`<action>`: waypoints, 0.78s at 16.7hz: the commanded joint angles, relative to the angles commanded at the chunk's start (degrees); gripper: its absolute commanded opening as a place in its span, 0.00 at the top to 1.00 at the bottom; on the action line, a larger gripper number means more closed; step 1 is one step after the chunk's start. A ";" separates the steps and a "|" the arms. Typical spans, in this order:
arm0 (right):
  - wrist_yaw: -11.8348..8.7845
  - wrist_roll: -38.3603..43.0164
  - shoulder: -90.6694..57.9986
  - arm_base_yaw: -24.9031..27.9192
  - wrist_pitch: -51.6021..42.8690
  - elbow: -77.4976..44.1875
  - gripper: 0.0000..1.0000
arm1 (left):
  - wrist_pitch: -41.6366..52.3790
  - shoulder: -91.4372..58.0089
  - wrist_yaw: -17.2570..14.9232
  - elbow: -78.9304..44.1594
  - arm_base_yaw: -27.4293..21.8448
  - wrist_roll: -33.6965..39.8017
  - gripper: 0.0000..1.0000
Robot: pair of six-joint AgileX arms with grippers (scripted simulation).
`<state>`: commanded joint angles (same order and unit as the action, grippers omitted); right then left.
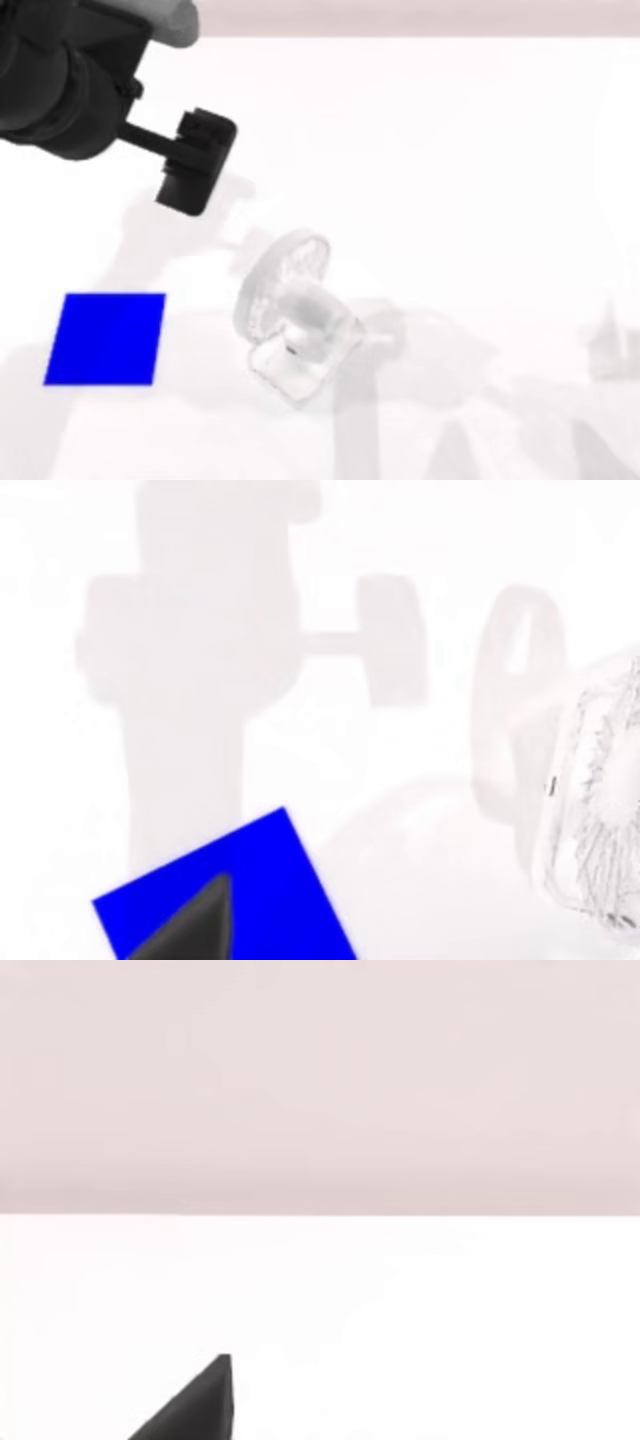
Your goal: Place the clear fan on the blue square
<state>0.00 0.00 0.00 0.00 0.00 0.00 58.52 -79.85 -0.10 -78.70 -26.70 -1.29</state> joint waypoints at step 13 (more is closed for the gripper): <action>0.00 0.00 0.00 0.00 0.00 0.00 0.00 | 26.76 -34.52 0.11 -30.95 -11.55 -0.78 0.00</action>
<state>0.00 0.00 0.00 0.00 0.00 0.00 85.28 -114.37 0.01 -109.65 -38.25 -2.07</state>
